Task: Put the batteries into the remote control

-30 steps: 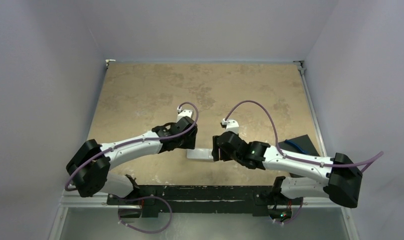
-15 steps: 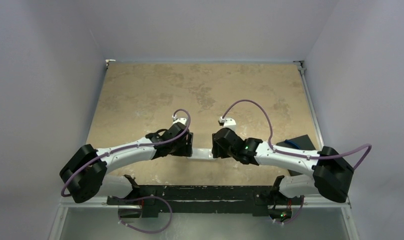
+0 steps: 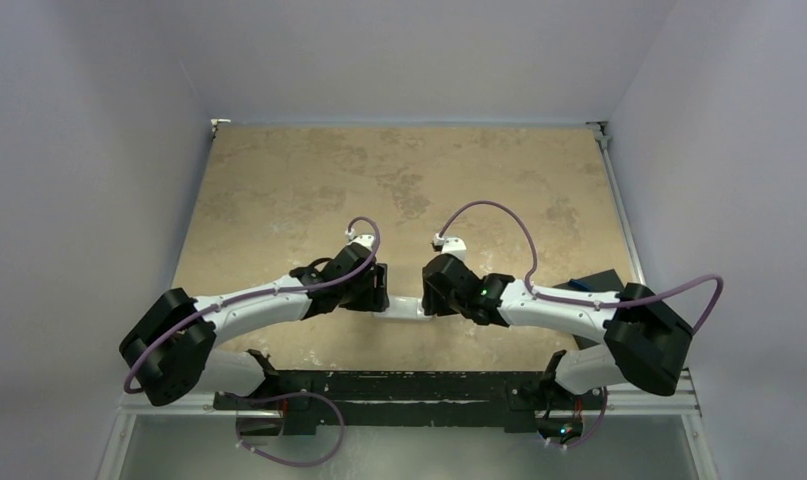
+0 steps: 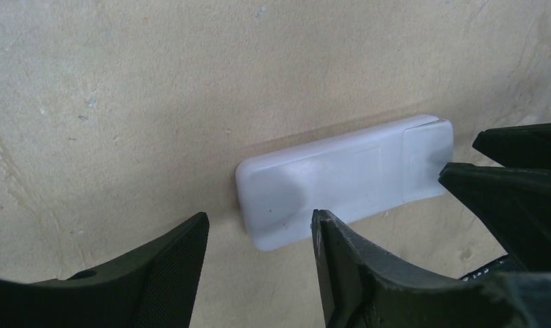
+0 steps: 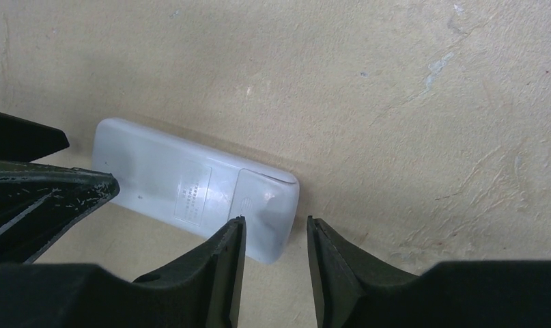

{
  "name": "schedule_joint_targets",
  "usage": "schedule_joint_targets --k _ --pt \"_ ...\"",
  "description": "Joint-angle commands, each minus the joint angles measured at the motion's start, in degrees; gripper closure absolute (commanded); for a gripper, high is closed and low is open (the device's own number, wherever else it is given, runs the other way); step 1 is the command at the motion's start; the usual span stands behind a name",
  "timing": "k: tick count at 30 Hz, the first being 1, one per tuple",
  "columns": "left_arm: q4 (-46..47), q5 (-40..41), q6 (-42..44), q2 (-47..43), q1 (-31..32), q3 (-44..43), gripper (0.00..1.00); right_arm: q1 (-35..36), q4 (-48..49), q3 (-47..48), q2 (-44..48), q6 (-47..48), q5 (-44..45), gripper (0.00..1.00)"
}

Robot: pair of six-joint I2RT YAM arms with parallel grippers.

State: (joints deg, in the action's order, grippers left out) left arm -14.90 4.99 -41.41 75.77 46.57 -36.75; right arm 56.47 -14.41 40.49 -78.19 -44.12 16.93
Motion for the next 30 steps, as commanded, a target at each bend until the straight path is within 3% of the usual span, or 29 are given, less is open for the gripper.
schedule_joint_targets --k 1,30 --pt "3.3 -1.9 -0.4 0.7 -0.3 0.5 0.44 -0.5 2.3 1.5 -0.7 -0.2 -0.3 0.56" --pt "5.0 -3.7 -0.1 3.6 -0.3 0.0 0.53 -0.7 4.1 1.1 -3.7 -0.4 -3.2 0.69"
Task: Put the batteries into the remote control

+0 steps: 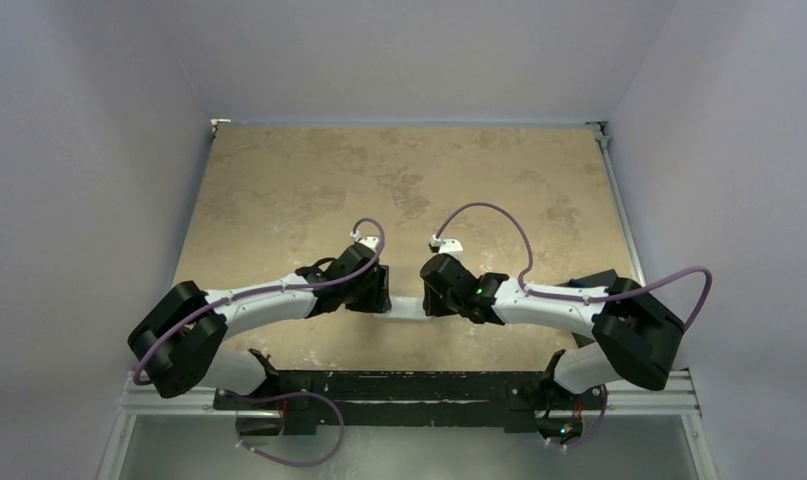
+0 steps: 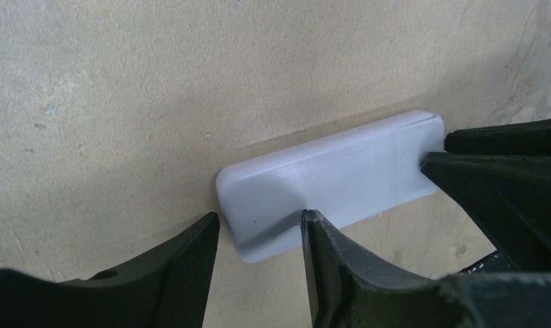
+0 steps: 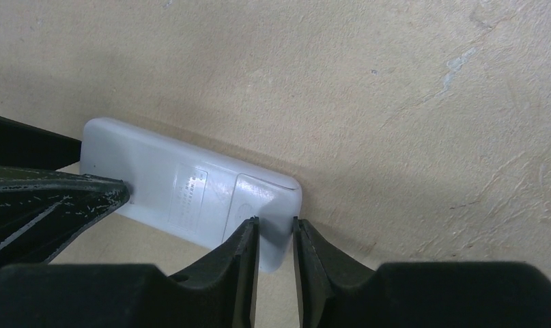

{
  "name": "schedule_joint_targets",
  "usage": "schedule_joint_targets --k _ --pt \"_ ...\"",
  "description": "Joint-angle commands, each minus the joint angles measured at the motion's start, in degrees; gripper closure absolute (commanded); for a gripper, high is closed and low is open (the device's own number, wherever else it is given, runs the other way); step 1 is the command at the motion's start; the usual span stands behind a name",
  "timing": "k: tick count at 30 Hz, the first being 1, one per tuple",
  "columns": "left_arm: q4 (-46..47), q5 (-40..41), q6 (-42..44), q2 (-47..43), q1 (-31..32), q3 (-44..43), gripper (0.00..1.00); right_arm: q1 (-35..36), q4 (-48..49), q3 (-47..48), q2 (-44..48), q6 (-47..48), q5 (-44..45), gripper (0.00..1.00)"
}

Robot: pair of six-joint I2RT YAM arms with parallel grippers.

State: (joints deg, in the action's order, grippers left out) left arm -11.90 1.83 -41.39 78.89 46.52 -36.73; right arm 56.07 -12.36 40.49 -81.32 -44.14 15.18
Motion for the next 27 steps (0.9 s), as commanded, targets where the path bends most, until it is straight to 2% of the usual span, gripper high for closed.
schedule_joint_targets --k 1,27 --pt "2.0 -0.7 -0.1 0.6 -0.2 -0.1 0.53 -0.3 2.1 0.9 -0.7 -0.4 -1.6 0.7" --pt "3.5 -3.0 0.5 3.9 -0.3 -1.4 0.55 0.0 7.5 -3.0 -3.6 0.0 -3.6 0.73"
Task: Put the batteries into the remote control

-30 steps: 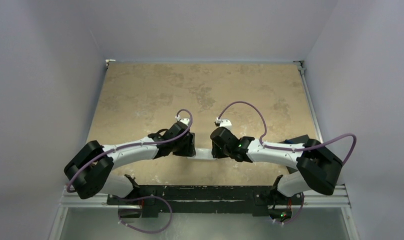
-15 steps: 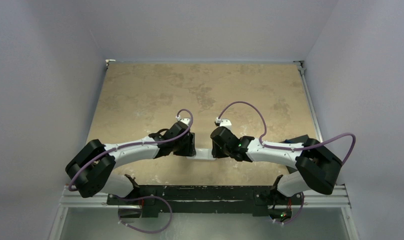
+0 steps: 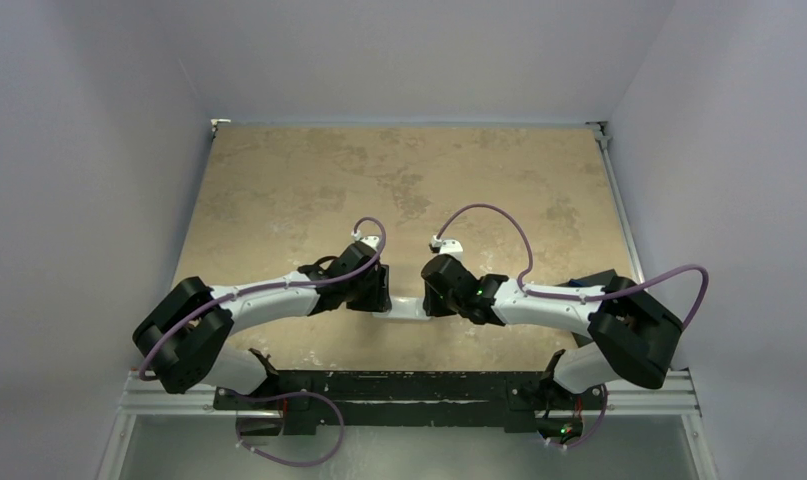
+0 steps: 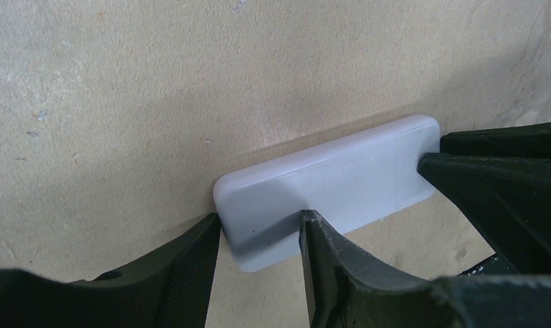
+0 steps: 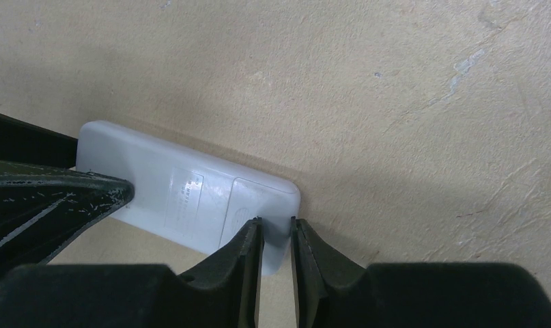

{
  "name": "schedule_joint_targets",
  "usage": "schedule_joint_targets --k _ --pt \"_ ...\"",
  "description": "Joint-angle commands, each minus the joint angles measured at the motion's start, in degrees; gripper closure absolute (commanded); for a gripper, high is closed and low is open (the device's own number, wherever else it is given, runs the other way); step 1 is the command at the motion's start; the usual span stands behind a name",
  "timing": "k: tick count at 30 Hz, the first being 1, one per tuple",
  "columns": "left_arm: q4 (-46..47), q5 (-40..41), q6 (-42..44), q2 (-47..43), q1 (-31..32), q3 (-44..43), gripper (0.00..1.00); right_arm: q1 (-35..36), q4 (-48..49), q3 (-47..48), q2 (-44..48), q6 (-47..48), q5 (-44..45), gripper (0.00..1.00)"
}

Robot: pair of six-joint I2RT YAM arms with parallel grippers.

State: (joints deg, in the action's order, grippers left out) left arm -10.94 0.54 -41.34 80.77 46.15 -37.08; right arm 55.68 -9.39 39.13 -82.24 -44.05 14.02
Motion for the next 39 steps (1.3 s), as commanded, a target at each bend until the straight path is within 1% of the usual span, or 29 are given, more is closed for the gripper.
schedule_joint_targets --k 1,9,14,20,23,27,31,35,38,39 --pt "2.6 -1.8 0.5 2.1 0.1 -1.1 0.55 0.5 4.8 -1.7 -2.7 -0.1 -2.7 0.73" --pt "2.2 -2.0 0.6 2.0 0.1 -1.2 0.56 0.8 3.2 -0.5 -2.2 0.1 -2.2 0.73" --pt "-0.2 0.0 0.8 1.0 0.1 -1.9 0.55 0.8 0.0 0.3 0.5 0.7 -1.5 0.66" --pt "-5.1 5.0 1.3 -1.0 0.1 -3.8 0.51 0.8 -4.0 1.6 3.9 1.3 2.6 0.56" --pt "-7.7 6.8 1.6 -2.0 0.2 -5.2 0.5 0.8 -5.6 2.1 5.2 1.5 3.7 0.53" --pt "-11.4 9.7 2.3 -4.5 0.1 -7.2 0.46 0.8 -8.2 3.6 8.1 2.2 5.6 0.5" --pt "-15.9 12.4 2.9 -7.5 0.2 -9.7 0.42 0.8 -11.0 4.8 11.8 3.1 8.0 0.41" --pt "-19.4 14.6 3.9 -10.6 0.1 -11.3 0.36 0.8 -12.6 5.5 15.8 4.8 9.7 0.35" --pt "-21.3 15.8 4.1 -13.5 0.1 -12.1 0.24 0.8 -13.5 5.8 18.8 5.9 10.0 0.29" --pt "-22.0 16.2 4.1 -14.5 0.2 -12.2 0.22 0.8 -13.6 5.7 19.9 6.4 9.9 0.26"
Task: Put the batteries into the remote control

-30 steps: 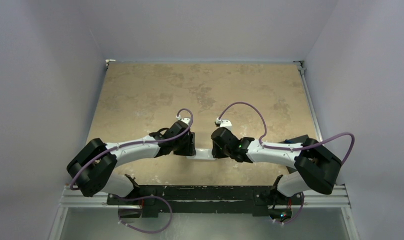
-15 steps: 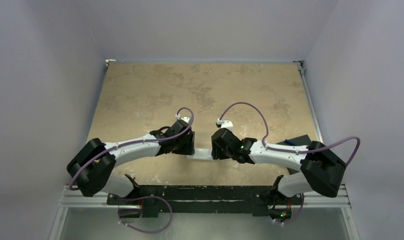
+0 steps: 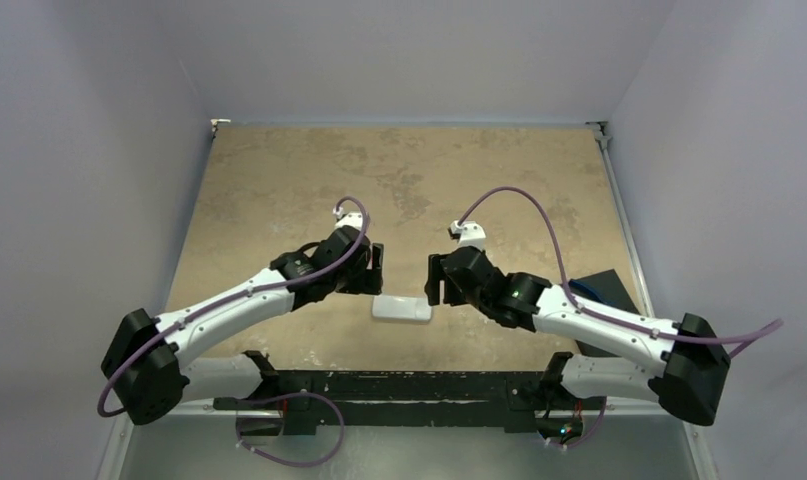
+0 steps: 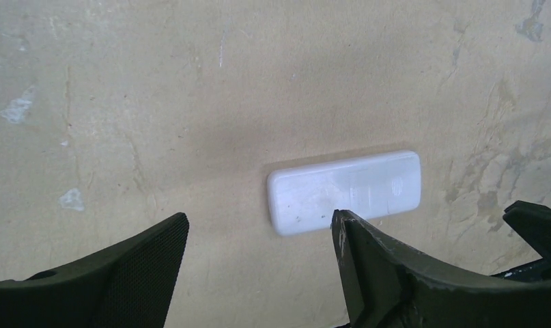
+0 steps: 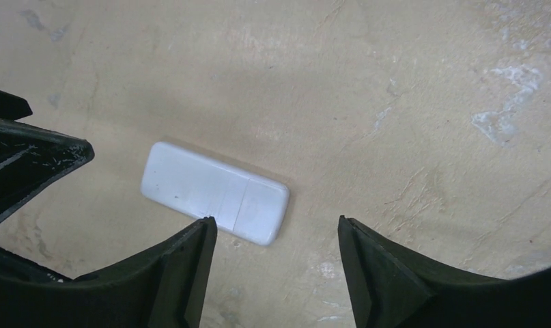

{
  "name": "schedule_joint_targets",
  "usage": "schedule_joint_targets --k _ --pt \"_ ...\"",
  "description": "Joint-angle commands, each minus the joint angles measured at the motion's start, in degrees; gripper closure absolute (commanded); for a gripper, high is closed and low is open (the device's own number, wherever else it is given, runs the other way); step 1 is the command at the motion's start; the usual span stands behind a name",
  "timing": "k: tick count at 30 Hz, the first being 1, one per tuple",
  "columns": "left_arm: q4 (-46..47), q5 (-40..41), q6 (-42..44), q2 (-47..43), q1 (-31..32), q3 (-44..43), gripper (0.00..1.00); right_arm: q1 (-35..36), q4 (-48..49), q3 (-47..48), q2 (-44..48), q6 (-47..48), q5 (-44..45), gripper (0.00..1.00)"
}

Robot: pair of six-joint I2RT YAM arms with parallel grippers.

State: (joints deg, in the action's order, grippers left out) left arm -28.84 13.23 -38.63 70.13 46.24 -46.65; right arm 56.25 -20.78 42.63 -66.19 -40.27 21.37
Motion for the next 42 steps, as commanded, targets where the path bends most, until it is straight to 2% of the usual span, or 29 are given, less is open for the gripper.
schedule_joint_targets --k 1,7,15,29,42 --pt "-4.6 3.9 1.4 -4.7 0.1 -2.7 0.22 0.2 -2.2 2.1 4.8 3.0 2.3 0.24" --pt "-8.2 4.8 0.9 -9.2 0.1 -2.5 0.2 0.2 -0.1 1.3 8.7 10.0 -1.4 0.1" --pt "-10.6 2.3 -2.3 -17.6 0.0 0.5 0.2 0.3 -0.7 5.6 3.8 23.8 -9.5 0.01" --pt "-17.3 1.0 -4.7 -27.2 0.0 -1.6 0.2 0.2 1.1 10.8 -8.5 45.4 -22.4 0.01" --pt "-21.2 1.0 -4.4 -31.6 0.0 -3.1 0.2 0.2 -4.2 19.7 -24.7 55.5 -27.0 0.03"
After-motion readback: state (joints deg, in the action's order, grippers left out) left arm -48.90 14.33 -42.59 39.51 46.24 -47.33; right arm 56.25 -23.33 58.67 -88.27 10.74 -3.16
